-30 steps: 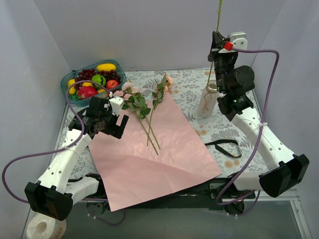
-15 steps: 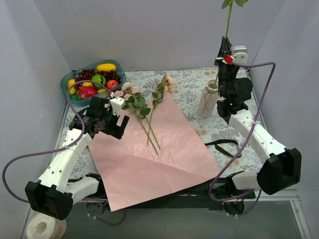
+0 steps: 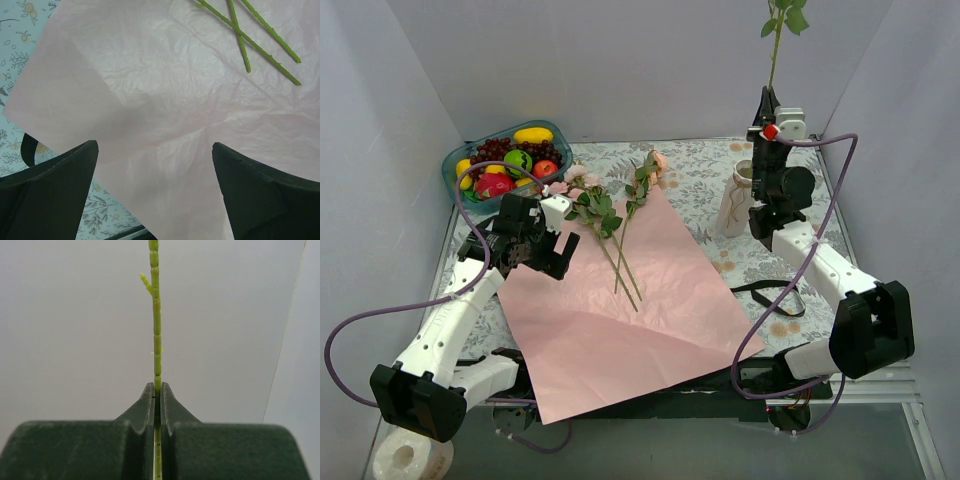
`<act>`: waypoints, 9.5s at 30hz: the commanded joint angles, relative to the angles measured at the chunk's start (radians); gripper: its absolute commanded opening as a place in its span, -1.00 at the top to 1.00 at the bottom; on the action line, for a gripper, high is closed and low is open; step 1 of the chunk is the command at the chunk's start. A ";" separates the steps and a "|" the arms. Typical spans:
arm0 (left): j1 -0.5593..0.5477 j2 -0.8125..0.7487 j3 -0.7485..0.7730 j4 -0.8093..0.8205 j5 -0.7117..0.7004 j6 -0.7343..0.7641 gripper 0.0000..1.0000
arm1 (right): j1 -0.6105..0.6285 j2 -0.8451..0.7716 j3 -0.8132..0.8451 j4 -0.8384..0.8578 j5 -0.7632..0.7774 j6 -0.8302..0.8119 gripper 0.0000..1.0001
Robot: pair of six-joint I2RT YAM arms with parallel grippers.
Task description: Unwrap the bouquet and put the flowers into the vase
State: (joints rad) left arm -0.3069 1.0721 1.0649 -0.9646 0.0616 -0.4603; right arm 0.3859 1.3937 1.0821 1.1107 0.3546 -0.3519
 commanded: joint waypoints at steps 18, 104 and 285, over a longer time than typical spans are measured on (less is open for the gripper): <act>0.000 -0.064 0.033 -0.002 0.029 0.000 -0.96 | -0.005 -0.108 -0.247 -0.090 0.066 0.117 0.03; 0.000 -0.078 -0.003 0.026 -0.014 -0.037 -0.96 | 0.433 0.975 0.839 -1.436 -0.276 0.433 0.37; 0.000 0.127 0.110 0.075 0.073 0.031 -0.96 | -0.108 -0.016 -0.172 0.742 -0.146 0.261 0.97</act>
State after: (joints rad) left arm -0.3069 1.1954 1.1694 -0.9077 0.1230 -0.4522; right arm 0.2958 1.3701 0.8658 1.2758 0.2134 -0.1284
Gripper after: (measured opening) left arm 0.982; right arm 0.148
